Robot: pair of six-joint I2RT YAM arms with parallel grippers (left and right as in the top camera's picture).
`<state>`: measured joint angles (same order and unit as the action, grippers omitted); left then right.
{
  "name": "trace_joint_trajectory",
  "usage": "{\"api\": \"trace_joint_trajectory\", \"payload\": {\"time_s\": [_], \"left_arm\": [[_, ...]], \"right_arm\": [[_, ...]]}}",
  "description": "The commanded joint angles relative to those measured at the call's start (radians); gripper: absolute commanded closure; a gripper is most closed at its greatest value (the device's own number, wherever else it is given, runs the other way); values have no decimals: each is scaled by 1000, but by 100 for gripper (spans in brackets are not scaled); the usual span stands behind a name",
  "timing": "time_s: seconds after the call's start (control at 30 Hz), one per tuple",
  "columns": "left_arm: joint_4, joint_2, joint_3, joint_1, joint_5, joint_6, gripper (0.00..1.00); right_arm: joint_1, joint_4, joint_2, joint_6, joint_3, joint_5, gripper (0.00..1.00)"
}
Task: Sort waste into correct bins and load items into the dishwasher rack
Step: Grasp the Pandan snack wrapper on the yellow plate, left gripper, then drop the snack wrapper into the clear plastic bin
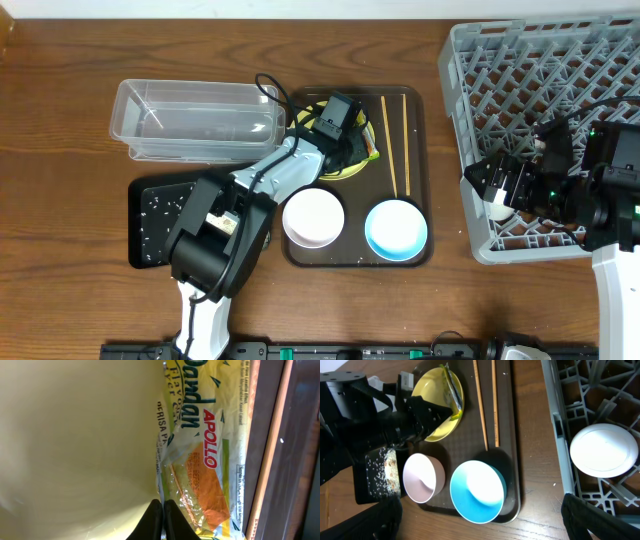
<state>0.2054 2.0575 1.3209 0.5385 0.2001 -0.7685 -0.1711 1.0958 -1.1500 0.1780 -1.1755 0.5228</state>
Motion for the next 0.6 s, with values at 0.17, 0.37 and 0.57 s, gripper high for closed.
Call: {"api": "trace_joint_trajectory", "payload": {"time_s": [0.17,0.37,0.57], "left_arm": [[111,-92,15,-3,-18,182,94],[278,-291,45,-20,-114,290,94],[376,-390,45,-120,-260,235,94]], "right_arm": [[-11,5,6,-7,-14,5,1],[-11,8,6,-7,-14,5,1],[-11,10,6,-8,-14,5,1]]}}
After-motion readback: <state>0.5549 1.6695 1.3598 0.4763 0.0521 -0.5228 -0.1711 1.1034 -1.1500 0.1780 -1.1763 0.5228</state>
